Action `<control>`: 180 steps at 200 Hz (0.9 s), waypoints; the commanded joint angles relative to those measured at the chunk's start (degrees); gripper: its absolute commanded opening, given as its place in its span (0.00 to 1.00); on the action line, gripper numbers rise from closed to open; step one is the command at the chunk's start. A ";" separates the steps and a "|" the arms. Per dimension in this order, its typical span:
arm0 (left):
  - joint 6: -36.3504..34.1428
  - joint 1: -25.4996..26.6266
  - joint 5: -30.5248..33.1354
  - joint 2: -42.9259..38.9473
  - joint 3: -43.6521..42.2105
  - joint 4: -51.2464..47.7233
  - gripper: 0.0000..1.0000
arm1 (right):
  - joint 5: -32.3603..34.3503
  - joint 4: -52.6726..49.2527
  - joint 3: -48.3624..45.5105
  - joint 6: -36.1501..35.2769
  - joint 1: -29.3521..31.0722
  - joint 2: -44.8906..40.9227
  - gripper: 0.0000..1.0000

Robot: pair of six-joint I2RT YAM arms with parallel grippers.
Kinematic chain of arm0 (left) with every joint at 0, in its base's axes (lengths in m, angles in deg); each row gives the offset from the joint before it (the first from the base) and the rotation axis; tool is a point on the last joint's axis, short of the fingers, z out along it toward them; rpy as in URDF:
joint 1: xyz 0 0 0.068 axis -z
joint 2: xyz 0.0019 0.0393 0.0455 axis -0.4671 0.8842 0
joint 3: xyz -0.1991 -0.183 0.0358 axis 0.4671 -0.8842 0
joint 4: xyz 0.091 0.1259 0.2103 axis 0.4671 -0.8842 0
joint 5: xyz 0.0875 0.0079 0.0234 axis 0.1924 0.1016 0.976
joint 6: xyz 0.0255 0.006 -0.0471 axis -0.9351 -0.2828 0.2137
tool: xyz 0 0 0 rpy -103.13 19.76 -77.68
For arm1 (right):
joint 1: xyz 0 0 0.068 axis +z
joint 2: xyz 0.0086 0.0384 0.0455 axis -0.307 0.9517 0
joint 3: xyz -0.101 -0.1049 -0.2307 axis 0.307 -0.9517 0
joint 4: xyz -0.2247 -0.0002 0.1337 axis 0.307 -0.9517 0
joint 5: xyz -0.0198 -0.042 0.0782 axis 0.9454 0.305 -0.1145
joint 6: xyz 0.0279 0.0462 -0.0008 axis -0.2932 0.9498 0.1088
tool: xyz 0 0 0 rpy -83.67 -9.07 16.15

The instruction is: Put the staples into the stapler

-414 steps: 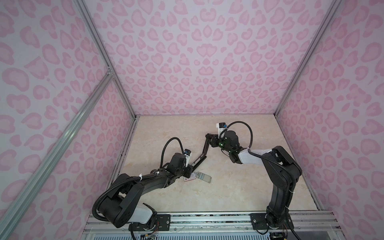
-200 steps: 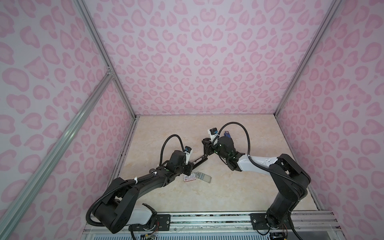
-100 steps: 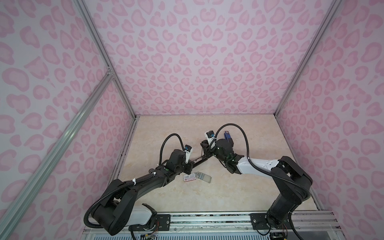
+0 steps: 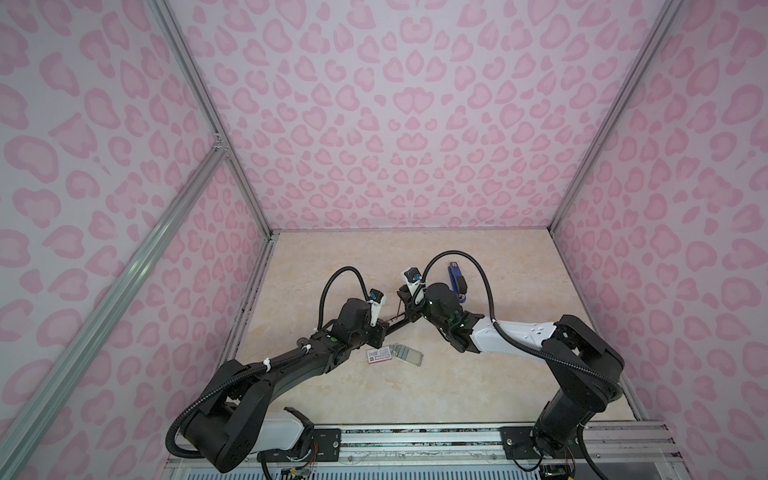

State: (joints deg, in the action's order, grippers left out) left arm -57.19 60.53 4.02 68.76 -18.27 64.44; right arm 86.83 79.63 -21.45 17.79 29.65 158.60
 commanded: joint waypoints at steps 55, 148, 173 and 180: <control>3.09 -0.01 2.86 -0.44 1.06 6.76 0.10 | -5.40 -6.20 -0.06 4.08 2.87 -0.31 0.30; 3.22 0.01 2.52 -1.34 1.06 6.59 0.10 | -5.05 -3.69 -0.47 2.18 6.22 0.07 0.35; 3.25 0.01 2.52 -1.52 1.06 6.50 0.10 | -5.23 -3.95 -0.06 2.02 6.94 0.23 0.35; 3.21 0.09 2.52 -1.58 1.06 6.50 0.10 | -5.27 -3.95 -0.10 2.04 7.05 0.22 0.35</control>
State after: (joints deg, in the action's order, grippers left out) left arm -56.95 60.71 2.75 67.38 -18.16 64.46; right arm 90.56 76.11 -21.47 13.24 35.27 158.41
